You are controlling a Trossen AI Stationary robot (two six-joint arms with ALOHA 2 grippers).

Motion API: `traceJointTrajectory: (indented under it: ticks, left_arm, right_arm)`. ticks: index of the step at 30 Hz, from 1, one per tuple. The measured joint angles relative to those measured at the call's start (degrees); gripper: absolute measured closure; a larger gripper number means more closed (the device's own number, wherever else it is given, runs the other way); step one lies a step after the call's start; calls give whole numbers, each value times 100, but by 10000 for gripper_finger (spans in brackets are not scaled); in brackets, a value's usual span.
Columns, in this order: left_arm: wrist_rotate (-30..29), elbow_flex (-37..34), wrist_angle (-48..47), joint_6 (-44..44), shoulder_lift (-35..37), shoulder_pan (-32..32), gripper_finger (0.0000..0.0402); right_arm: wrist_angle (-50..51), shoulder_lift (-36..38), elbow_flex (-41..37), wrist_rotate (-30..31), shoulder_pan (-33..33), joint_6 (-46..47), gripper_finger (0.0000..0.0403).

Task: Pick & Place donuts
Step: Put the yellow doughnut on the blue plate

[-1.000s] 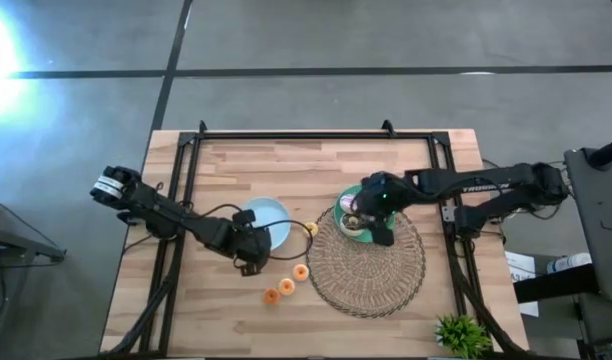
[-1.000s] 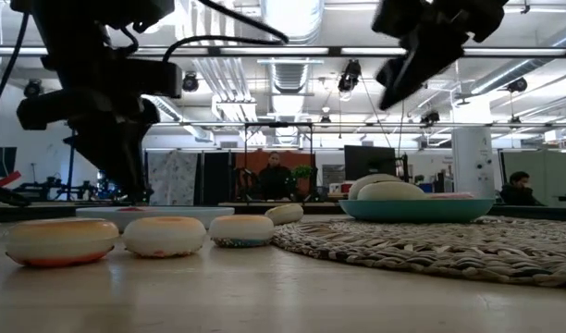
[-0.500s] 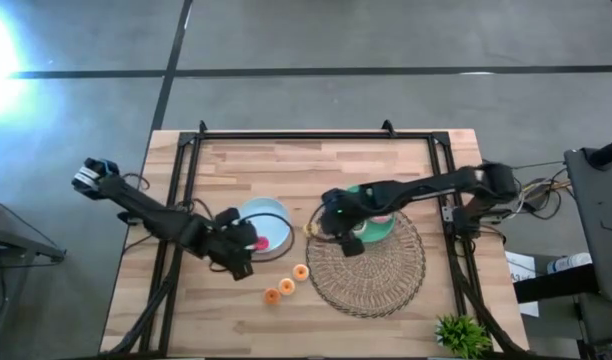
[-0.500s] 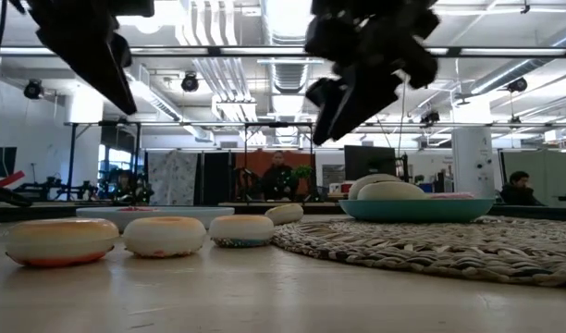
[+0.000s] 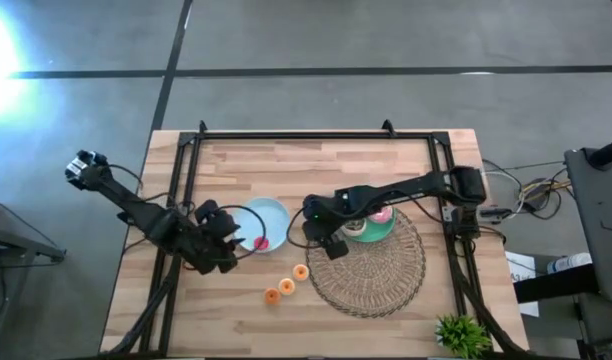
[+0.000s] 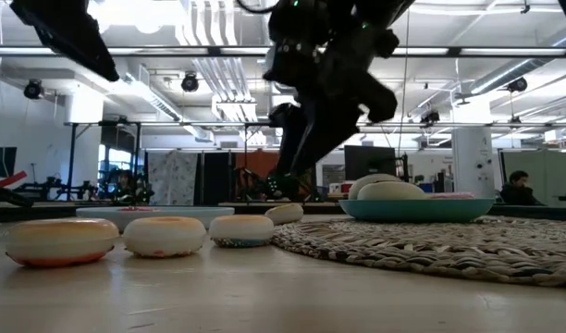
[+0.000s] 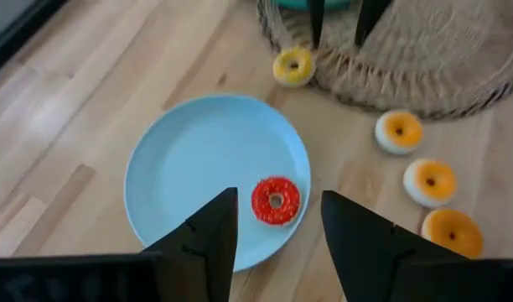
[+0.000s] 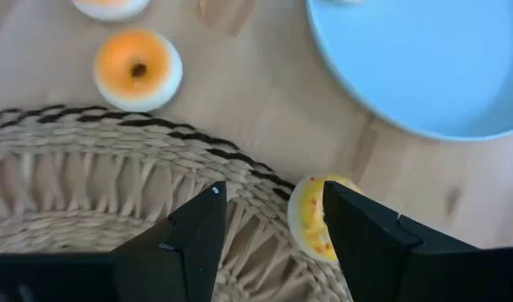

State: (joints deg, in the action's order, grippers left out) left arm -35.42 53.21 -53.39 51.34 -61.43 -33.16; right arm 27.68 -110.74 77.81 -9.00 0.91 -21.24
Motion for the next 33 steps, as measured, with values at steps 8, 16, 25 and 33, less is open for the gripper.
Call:
traceJointTrajectory:
  ticks: [8, 16, 25, 33]
  left_arm:
    - [-223, 0, -45, -2, 523, -78, 255]
    - [-397, 0, -90, -23, 597, -86, 255]
    - [-455, 0, -124, 43, 595, -86, 255]
    - [-500, 0, -181, 168, 588, -86, 255]
  right_arm:
    - [25, -465, 158, 114, -3, 341, 213]
    - [-1, -286, 138, 455, -7, 366, 220]
    - [-80, -567, 121, 458, -13, 300, 228]
    - [-84, -577, 106, 605, -21, 306, 267]
